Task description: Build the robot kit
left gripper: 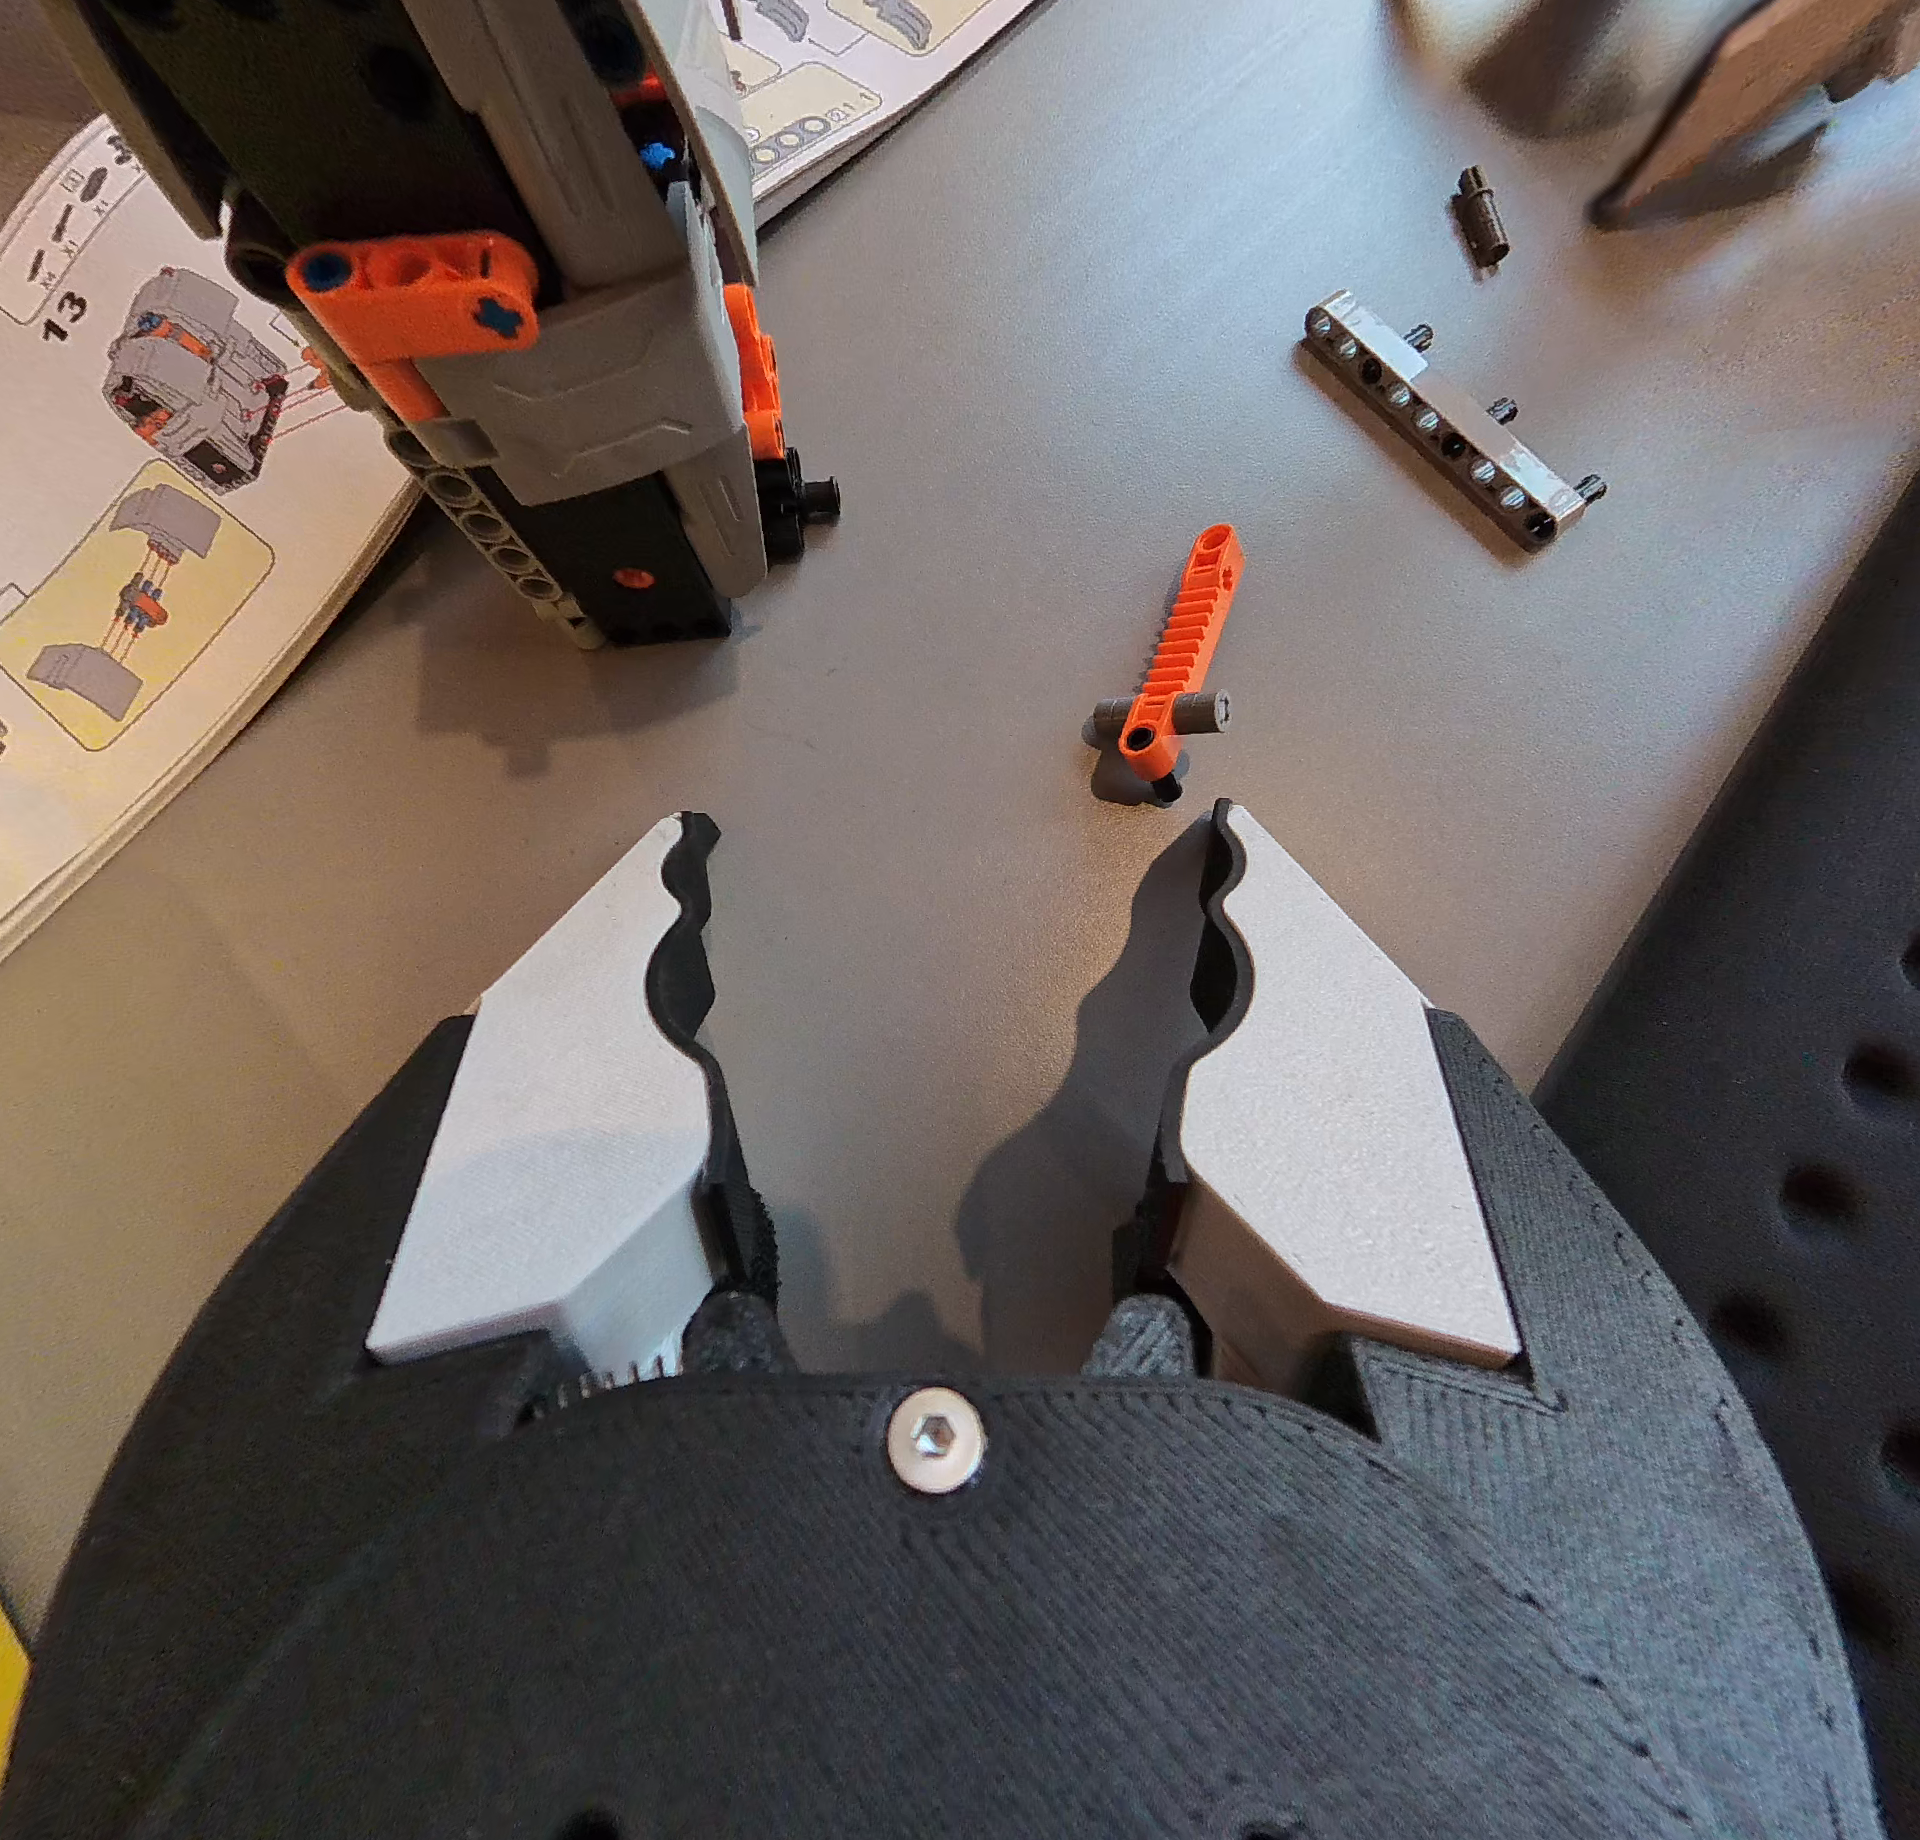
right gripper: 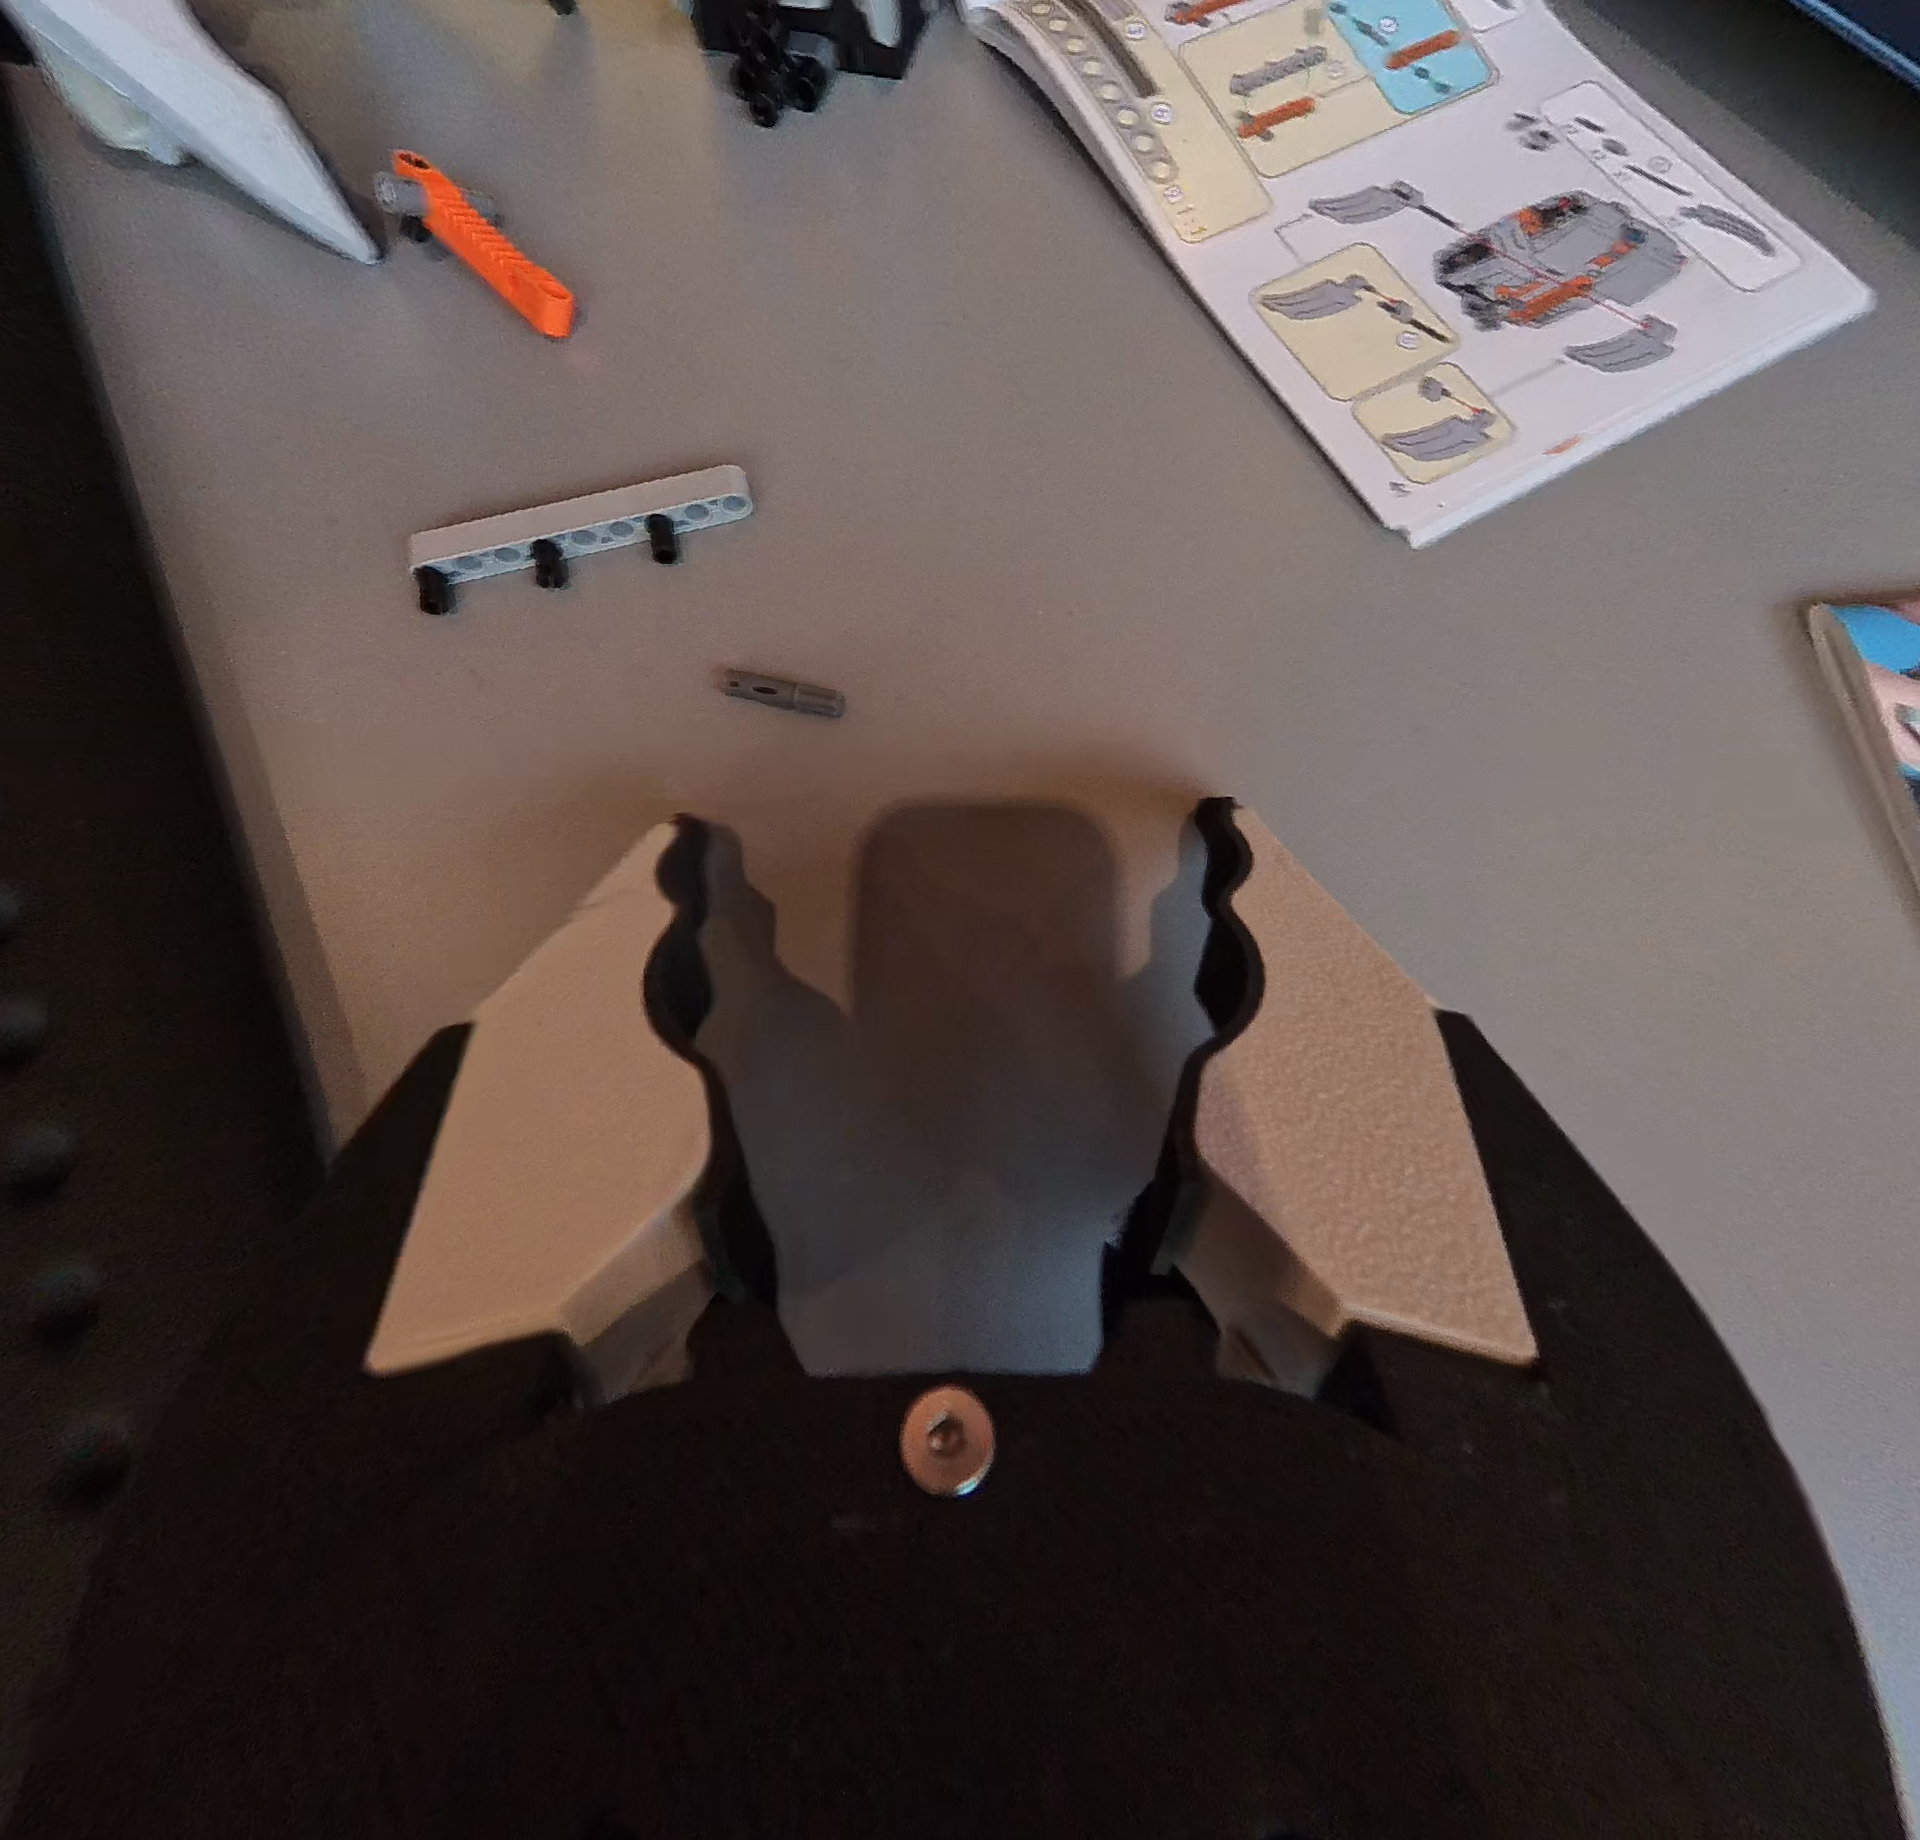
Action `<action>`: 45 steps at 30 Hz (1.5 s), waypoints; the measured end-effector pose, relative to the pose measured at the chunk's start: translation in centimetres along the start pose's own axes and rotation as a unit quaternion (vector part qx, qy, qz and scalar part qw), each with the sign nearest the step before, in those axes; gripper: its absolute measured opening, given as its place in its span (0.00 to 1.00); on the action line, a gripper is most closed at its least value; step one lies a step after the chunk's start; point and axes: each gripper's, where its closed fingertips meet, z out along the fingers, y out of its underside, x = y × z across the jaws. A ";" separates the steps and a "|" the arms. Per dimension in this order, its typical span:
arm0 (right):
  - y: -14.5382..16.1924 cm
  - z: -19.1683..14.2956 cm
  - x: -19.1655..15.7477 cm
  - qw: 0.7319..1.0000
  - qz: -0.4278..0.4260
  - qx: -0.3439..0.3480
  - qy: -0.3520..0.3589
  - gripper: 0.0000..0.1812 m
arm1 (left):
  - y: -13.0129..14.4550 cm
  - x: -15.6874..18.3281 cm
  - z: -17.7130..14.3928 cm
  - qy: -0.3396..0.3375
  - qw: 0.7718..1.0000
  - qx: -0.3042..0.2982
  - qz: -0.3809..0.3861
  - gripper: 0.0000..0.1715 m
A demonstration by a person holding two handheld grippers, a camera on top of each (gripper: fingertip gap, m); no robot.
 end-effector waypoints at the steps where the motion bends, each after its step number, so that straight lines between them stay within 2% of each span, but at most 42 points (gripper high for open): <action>1: 0.0 0.0 -0.7 1.000 -0.008 -0.001 -0.030 0.61 | 0.0 0.0 0.0 0.000 1.000 0.000 0.000 0.55; 3: 0.2 -0.1 -1.8 0.998 -0.023 -0.004 -0.066 0.73 | 0.0 0.0 0.0 0.000 1.000 0.000 0.000 0.55; 4: 0.3 -0.1 -1.9 0.997 -0.031 -0.008 -0.065 0.75 | 0.0 0.0 0.0 0.000 1.000 0.000 0.000 0.55; 6: 0.6 0.4 -1.4 0.998 -0.052 -0.024 -0.034 0.74 | 0.0 0.0 0.0 0.000 1.000 0.000 0.000 0.55; 8: 0.7 0.5 -1.9 0.997 -0.058 -0.029 -0.043 0.79 | 0.0 0.0 0.0 0.000 1.000 0.000 0.000 0.55; 19: 0.4 1.0 -1.8 0.997 -0.057 -0.034 -0.042 0.84 | 0.0 0.2 0.0 0.010 1.000 -0.001 0.008 0.55; 20: 0.4 1.0 -1.8 0.997 -0.058 -0.034 -0.045 0.84 | 0.2 0.8 0.1 0.046 0.998 -0.006 0.040 0.60; 22: 0.4 1.1 -1.8 0.997 -0.060 -0.034 -0.047 0.84 | 0.8 1.7 0.2 0.124 0.985 -0.023 0.114 0.86; 23: 0.3 1.1 -1.8 0.996 -0.061 -0.034 -0.047 0.84 | 0.8 1.5 0.4 0.130 0.984 -0.024 0.119 0.87; 45: -0.1 1.6 -2.0 0.994 -0.080 -0.035 -0.071 0.84 | 0.5 1.3 0.9 0.121 0.986 -0.030 0.113 0.91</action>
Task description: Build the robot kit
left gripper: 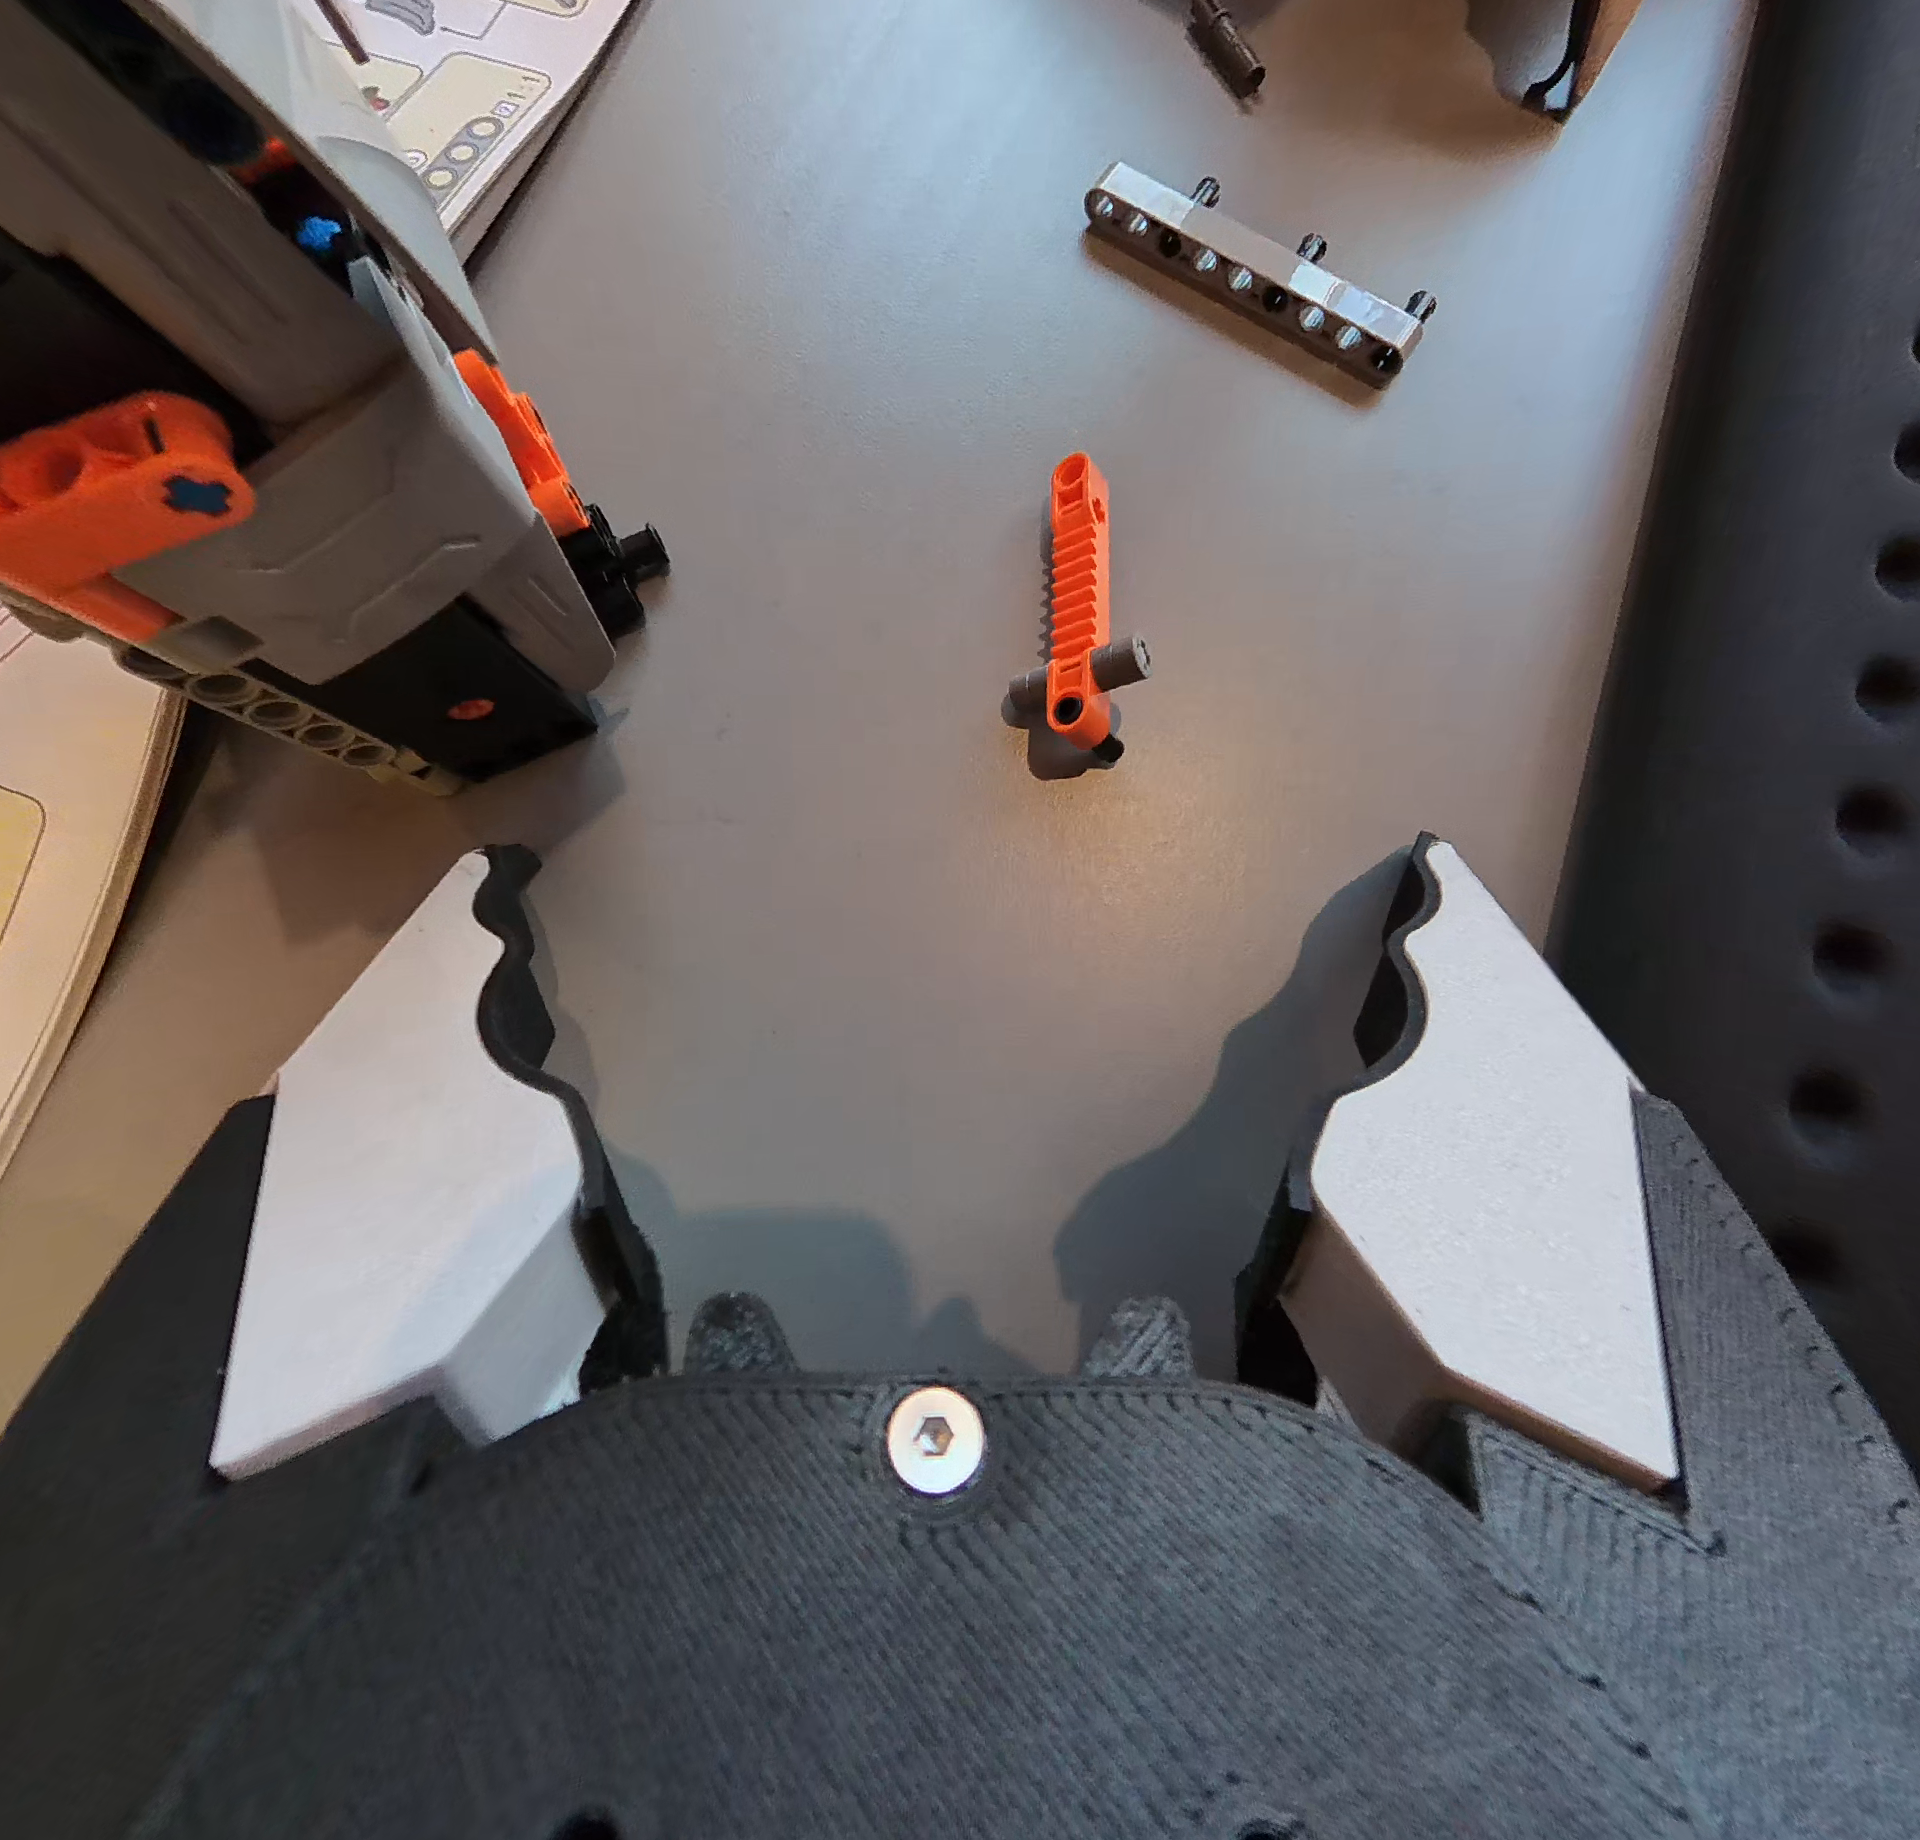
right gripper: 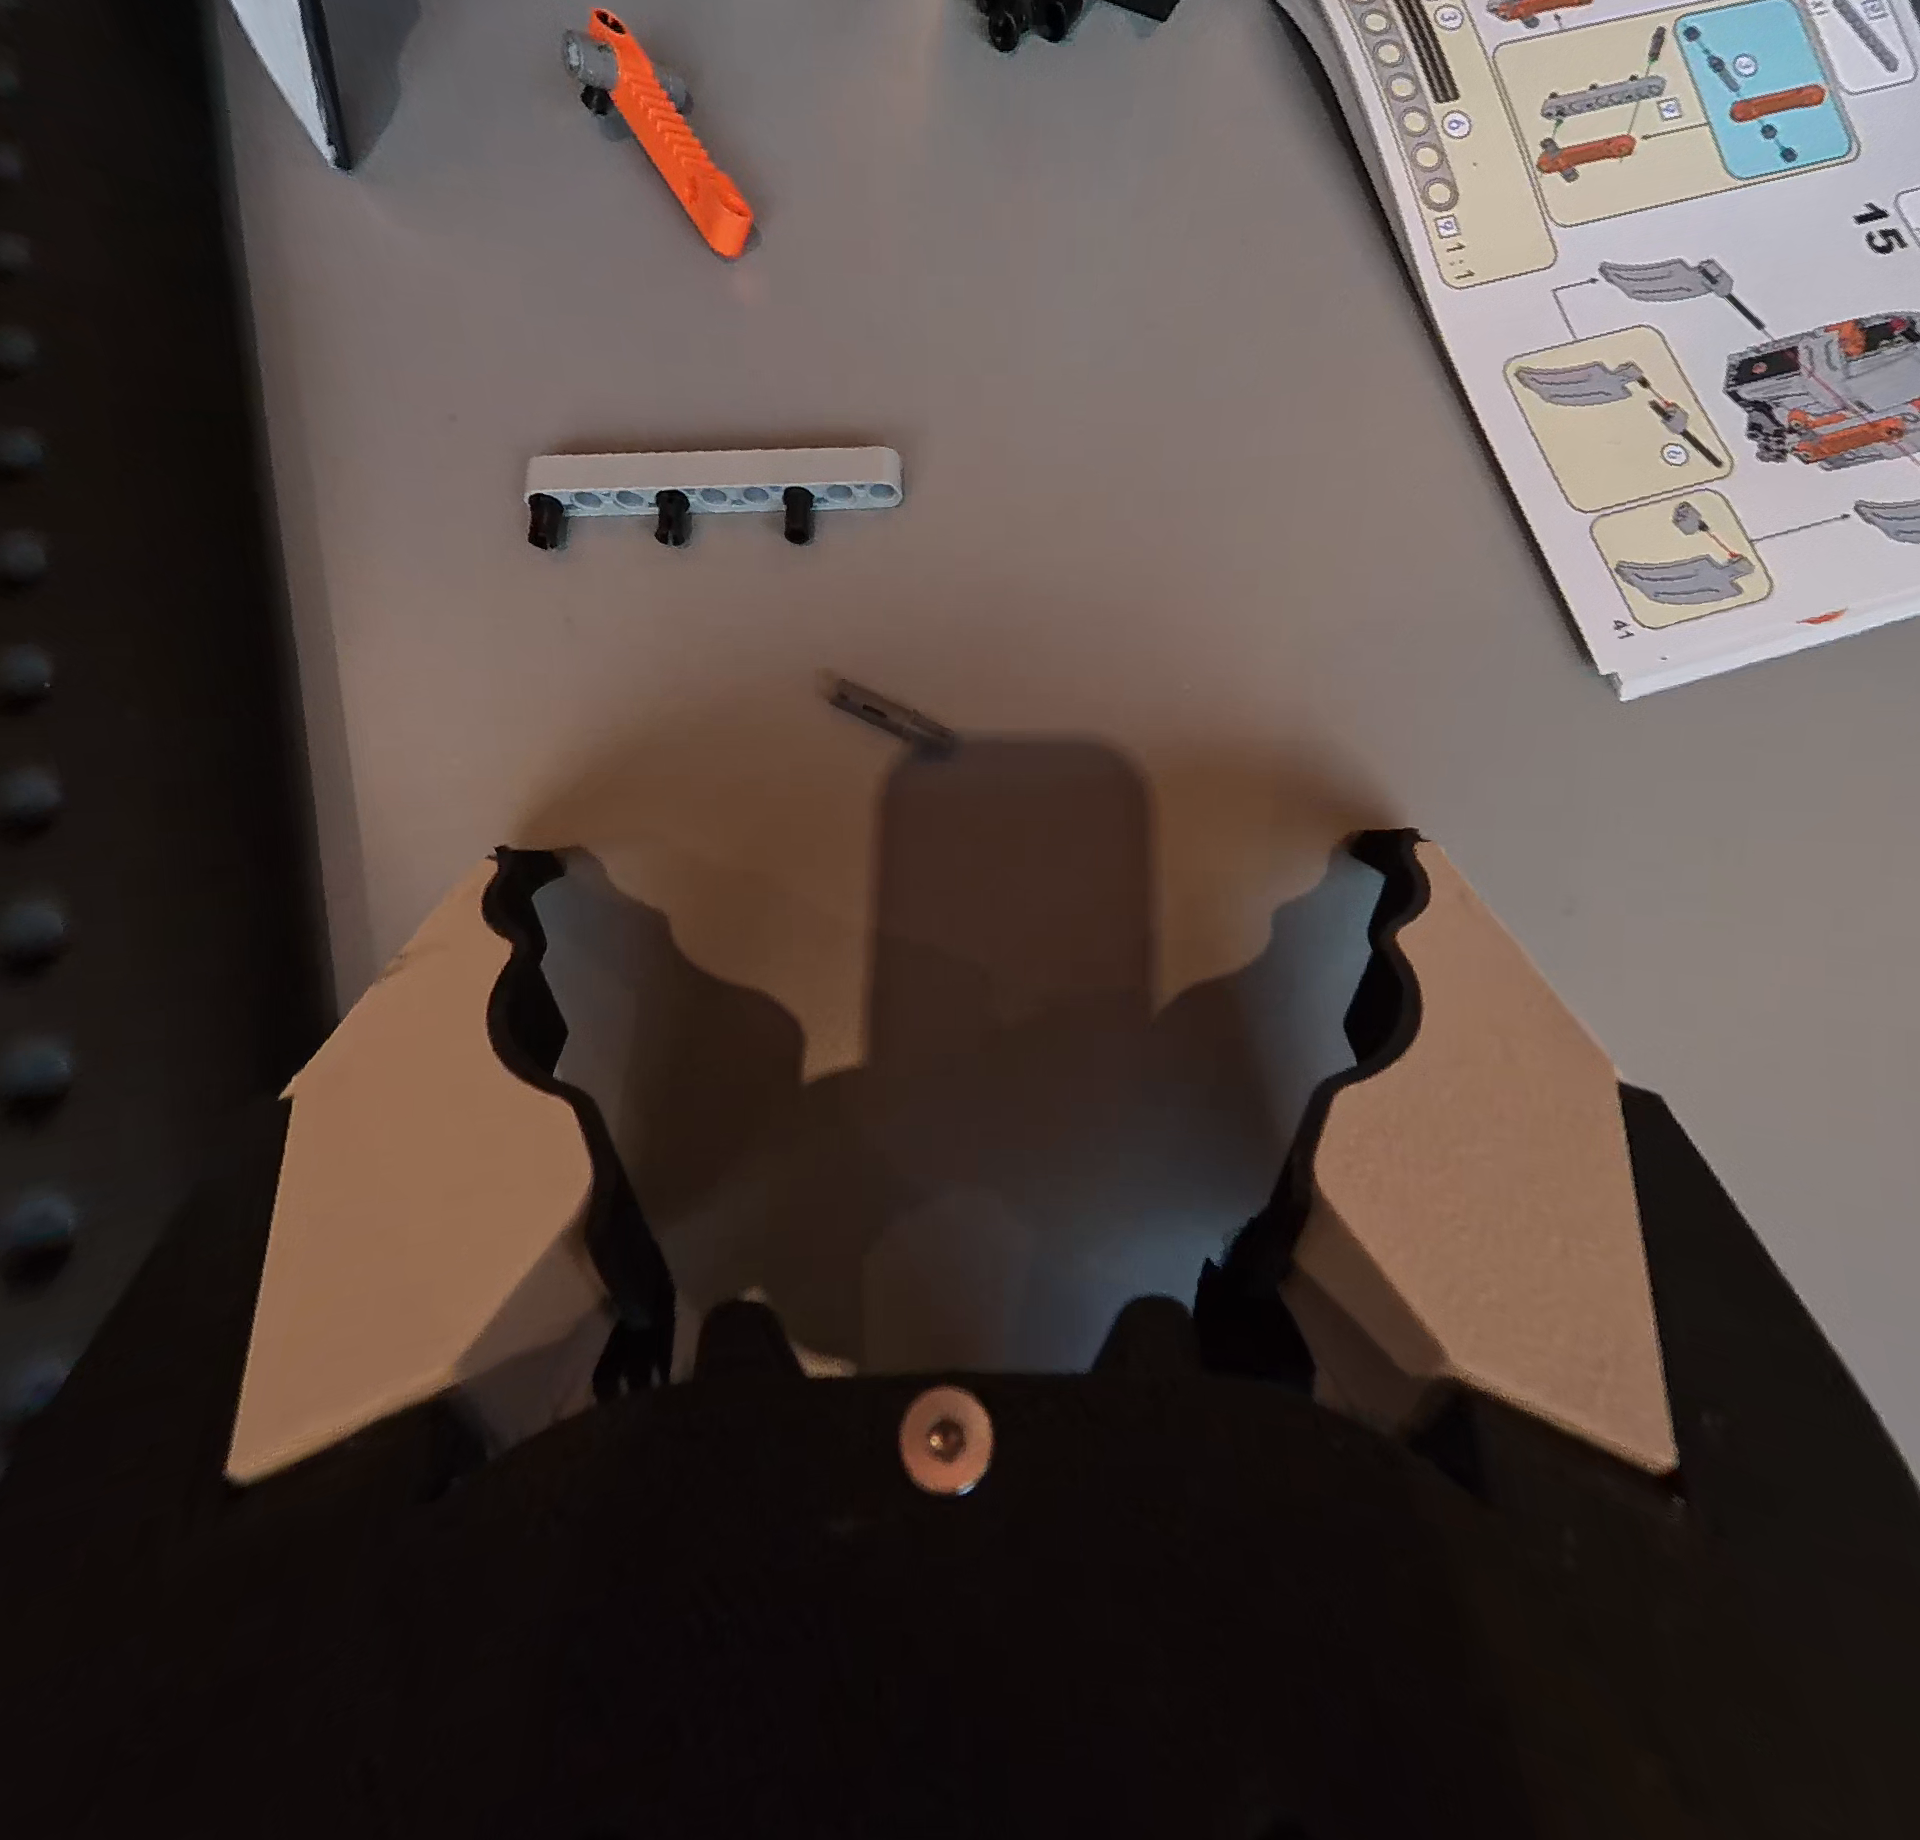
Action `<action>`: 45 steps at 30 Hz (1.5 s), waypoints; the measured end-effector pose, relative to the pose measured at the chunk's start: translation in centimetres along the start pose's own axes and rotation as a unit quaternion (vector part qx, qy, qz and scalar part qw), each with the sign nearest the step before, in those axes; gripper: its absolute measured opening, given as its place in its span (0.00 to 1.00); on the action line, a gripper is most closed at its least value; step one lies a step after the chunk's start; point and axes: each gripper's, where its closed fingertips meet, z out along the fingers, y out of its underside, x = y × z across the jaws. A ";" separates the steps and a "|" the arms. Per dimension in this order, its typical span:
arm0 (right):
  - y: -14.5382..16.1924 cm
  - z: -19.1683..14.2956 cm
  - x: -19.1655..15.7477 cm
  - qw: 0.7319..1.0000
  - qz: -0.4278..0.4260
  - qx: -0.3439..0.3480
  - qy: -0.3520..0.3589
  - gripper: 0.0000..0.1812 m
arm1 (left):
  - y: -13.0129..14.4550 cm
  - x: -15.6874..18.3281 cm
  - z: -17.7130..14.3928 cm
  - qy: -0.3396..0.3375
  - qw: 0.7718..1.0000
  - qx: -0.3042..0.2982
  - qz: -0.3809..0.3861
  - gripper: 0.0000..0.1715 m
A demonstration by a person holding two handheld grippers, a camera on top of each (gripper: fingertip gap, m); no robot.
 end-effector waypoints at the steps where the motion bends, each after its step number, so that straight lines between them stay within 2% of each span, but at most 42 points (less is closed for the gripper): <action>1: 0.0 0.1 -0.1 1.000 -0.005 -0.001 -0.007 0.84 | 0.0 0.0 0.0 0.000 1.000 -0.001 -0.001 0.92; 9: -0.3 0.2 -0.2 1.000 -0.009 0.002 -0.007 0.82 | -0.3 -0.1 0.4 -0.027 0.999 -0.004 -0.028 0.92; 10: -0.4 0.1 0.2 1.000 -0.003 0.006 -0.005 0.79 | -0.4 -0.3 0.3 -0.032 0.999 -0.004 -0.033 0.91; 11: -0.5 -0.2 0.8 1.000 0.008 0.015 0.006 0.71 | -0.5 -0.6 0.0 -0.043 0.998 0.001 -0.039 0.86; 12: -0.5 -0.7 0.7 1.000 0.010 0.023 -0.003 0.62 | -0.6 -0.9 -0.4 -0.059 0.997 0.014 -0.045 0.76; 13: -0.7 -1.3 0.8 0.999 0.017 0.034 -0.004 0.59 | -0.9 -1.2 -1.0 -0.079 0.995 0.034 -0.048 0.72; 14: -1.4 -2.3 1.3 0.998 0.022 0.059 0.011 0.58 | -1.4 -1.2 -1.7 -0.098 0.992 0.061 -0.050 0.70; 16: -4.5 -5.4 2.1 0.985 0.011 0.165 0.049 0.53 | -3.3 -0.5 -3.9 -0.117 0.982 0.135 -0.065 0.67; 19: -8.4 -10.4 2.8 0.946 0.028 0.315 0.069 0.31 | -6.6 1.4 -7.6 -0.122 0.956 0.250 -0.094 0.70; 20: -9.3 -11.2 2.9 0.938 0.027 0.338 0.064 0.19 | -7.8 2.5 -8.7 -0.112 0.947 0.284 -0.099 0.67; 22: -10.6 -11.1 3.2 0.940 0.012 0.335 0.060 0.00 | -9.8 4.5 -10.1 -0.085 0.932 0.334 -0.107 0.59; 23: -11.2 -10.6 3.2 0.944 -0.001 0.324 0.056 0.00 | -10.6 5.5 -10.4 -0.067 0.927 0.352 -0.106 0.51; 26: -11.8 -6.5 1.1 0.969 -0.065 0.236 -0.034 0.00 | -12.4 8.4 -10.8 -0.004 0.911 0.402 -0.089 0.12; 27: -10.8 -4.6 0.5 0.976 -0.095 0.185 -0.064 0.02 | -12.7 8.7 -10.6 0.005 0.906 0.412 -0.095 0.06; 28: -9.4 -2.7 -0.1 0.980 -0.112 0.131 -0.099 0.10 | -12.8 8.8 -10.2 0.011 0.905 0.412 -0.107 0.02; 30: -7.2 -0.1 -0.5 0.980 -0.118 0.060 -0.148 0.19 | -12.5 8.4 -9.0 0.013 0.906 0.398 -0.143 0.00; 34: -6.0 1.5 -1.3 0.967 -0.170 0.038 -0.186 0.23 | -11.6 8.4 -6.8 0.014 0.916 0.350 -0.195 0.00; 37: -5.7 2.3 -1.5 0.957 -0.208 0.025 -0.201 0.28 | -9.9 7.9 -3.8 -0.038 0.947 0.240 -0.209 0.21; 39: -5.4 2.9 -1.7 0.950 -0.225 0.010 -0.217 0.27 | -9.0 8.2 -1.7 -0.062 0.965 0.161 -0.199 0.32; 40: -5.4 3.2 -1.8 0.948 -0.230 0.004 -0.221 0.26 | -8.8 8.5 -0.8 -0.070 0.971 0.129 -0.190 0.33; 43: -5.0 3.5 -2.6 0.939 -0.230 -0.022 -0.256 0.15 | -8.9 8.9 1.4 -0.090 0.981 0.075 -0.154 0.25; 45: -5.0 3.5 -2.8 0.942 -0.217 -0.027 -0.254 0.14 | -9.1 8.7 2.2 -0.102 0.983 0.056 -0.140 0.19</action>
